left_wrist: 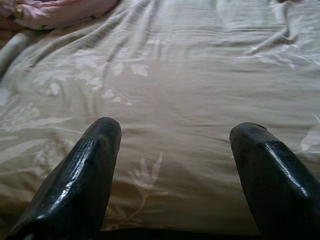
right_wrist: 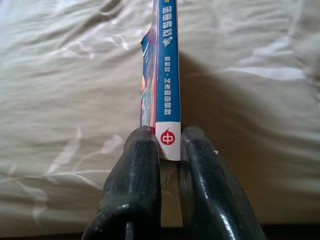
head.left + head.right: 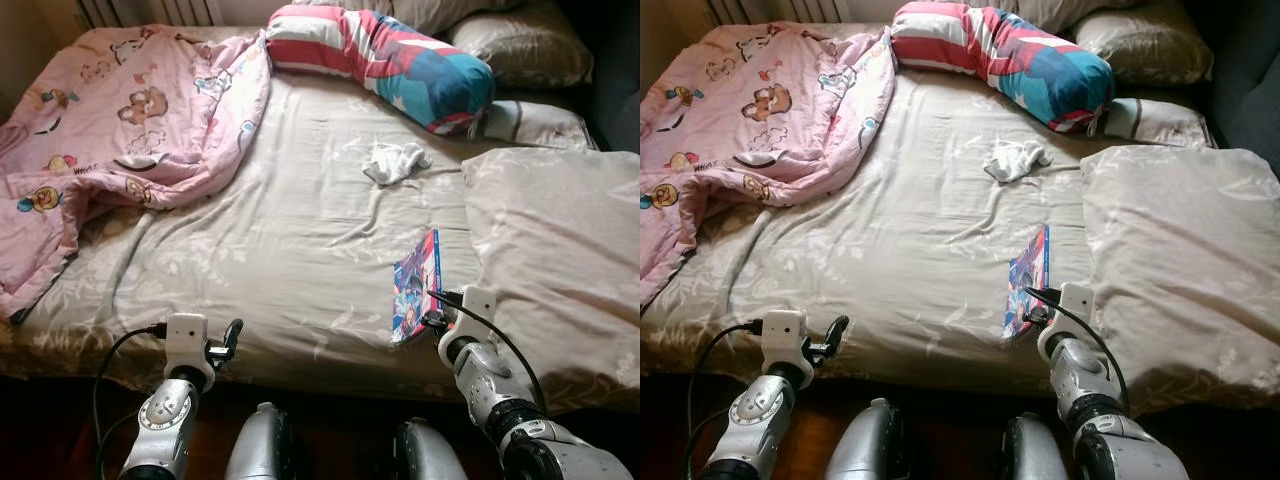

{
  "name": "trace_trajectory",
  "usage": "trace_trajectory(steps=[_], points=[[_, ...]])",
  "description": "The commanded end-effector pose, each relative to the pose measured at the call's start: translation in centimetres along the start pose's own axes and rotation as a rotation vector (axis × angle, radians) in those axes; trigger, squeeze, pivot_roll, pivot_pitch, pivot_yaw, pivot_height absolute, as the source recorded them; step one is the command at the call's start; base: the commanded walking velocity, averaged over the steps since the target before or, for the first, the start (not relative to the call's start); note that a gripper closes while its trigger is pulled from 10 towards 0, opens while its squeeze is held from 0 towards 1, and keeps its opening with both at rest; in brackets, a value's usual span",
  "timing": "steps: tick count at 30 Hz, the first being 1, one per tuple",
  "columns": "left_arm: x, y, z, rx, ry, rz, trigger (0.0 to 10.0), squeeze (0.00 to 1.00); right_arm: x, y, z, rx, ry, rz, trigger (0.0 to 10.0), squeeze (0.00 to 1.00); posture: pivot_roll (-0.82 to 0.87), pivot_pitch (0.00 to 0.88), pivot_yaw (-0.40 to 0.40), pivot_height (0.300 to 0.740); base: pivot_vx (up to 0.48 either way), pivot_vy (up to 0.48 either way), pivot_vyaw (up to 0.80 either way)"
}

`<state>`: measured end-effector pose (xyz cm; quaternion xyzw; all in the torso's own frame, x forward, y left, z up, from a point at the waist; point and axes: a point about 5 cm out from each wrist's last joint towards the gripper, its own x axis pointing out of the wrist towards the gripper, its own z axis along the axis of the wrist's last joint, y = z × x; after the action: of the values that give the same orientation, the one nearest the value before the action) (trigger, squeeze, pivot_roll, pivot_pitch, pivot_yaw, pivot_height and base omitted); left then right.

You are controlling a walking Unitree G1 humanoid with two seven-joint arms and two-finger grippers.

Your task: Clean up the room

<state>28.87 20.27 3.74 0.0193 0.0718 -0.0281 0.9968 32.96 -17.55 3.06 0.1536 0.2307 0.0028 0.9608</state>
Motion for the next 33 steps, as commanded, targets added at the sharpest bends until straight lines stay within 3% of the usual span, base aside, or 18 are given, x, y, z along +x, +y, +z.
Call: trace_trajectory(steps=[1, 7, 13, 18, 25, 26, 27, 28, 29, 30, 32, 33], points=[[-0.8, 0.7, -0.8, 0.030, 0.039, 0.003, 10.0, 0.00, 0.5, 1.6, 1.8, -0.003, -0.087, 0.065, 10.0, 0.00, 0.05, 0.247, 0.090, 0.646, 0.000, 0.000, 0.00], [-1.5, 1.2, -1.0, 0.046, 0.049, -0.005, 10.0, 0.00, 0.8, 2.8, 3.7, 0.006, -0.151, 0.095, 10.0, 0.00, 0.07, 0.265, 0.105, 0.646, 0.000, 0.000, 0.00], [-1.9, 1.4, -1.1, 0.054, 0.058, -0.010, 10.0, 0.00, 0.8, 2.7, 3.4, -0.028, -0.131, 0.086, 10.0, 0.00, 0.07, 0.273, 0.109, 0.646, 0.000, 0.000, 0.00], [-2.4, 1.4, -1.3, 0.064, 0.072, -0.023, 10.0, 0.00, 0.3, -0.3, 1.4, -0.122, -0.006, -0.088, 10.0, 0.00, 0.07, 0.290, 0.121, 0.646, 0.000, 0.000, 0.00], [-3.1, 1.1, -1.7, 0.066, 0.087, -0.038, 10.0, 0.00, -0.3, -2.4, 1.2, -0.127, 0.005, -0.155, 10.0, 0.00, 0.07, 0.300, 0.126, 0.646, 0.000, 0.000, 0.00], [-3.1, 1.1, -1.8, 0.066, 0.088, -0.040, 10.0, 0.00, -0.3, -2.5, 1.3, -0.125, 0.002, -0.160, 10.0, 0.03, 0.07, 0.302, 0.127, 0.646, 0.000, 0.000, 0.00], [-3.1, 1.1, -1.8, 0.066, 0.089, -0.041, 10.0, 0.00, -0.3, -2.5, 1.4, -0.123, 0.000, -0.162, 10.0, 0.26, 0.07, 0.302, 0.127, 0.646, 0.000, 0.000, 0.00], [-3.2, 1.1, -1.8, 0.067, 0.090, -0.042, 10.0, 0.00, -0.3, -2.6, 1.5, -0.120, -0.004, -0.167, 10.0, 0.34, 0.07, 0.306, 0.129, 0.646, 0.000, 0.000, 0.00], [-3.2, 1.1, -1.8, 0.067, 0.090, -0.042, 10.0, 0.00, -0.3, -2.6, 1.5, -0.120, -0.004, -0.167, 10.0, 0.34, 0.07, 0.306, 0.129, 0.646, 0.000, 0.000, 0.00], [-3.2, 1.0, -1.8, 0.067, 0.091, -0.043, 10.0, 0.00, -0.3, -2.6, 1.6, -0.117, -0.009, -0.172, 10.0, 0.62, 0.07, 0.307, 0.130, 0.646, 0.000, 0.000, 0.00], [-3.2, 1.0, -1.8, 0.067, 0.092, -0.044, 10.0, 0.00, -0.3, -2.6, 1.6, -0.117, -0.011, -0.173, 10.0, 0.62, 0.07, 0.307, 0.130, 0.646, 0.000, 0.000, 0.00], [-3.2, 1.1, -1.8, 0.068, 0.094, -0.043, 10.0, 0.00, -0.2, -2.5, 1.8, -0.115, -0.017, -0.174, 10.0, 1.00, 0.07, 0.310, 0.132, 0.646, 0.000, 0.000, 0.00]])
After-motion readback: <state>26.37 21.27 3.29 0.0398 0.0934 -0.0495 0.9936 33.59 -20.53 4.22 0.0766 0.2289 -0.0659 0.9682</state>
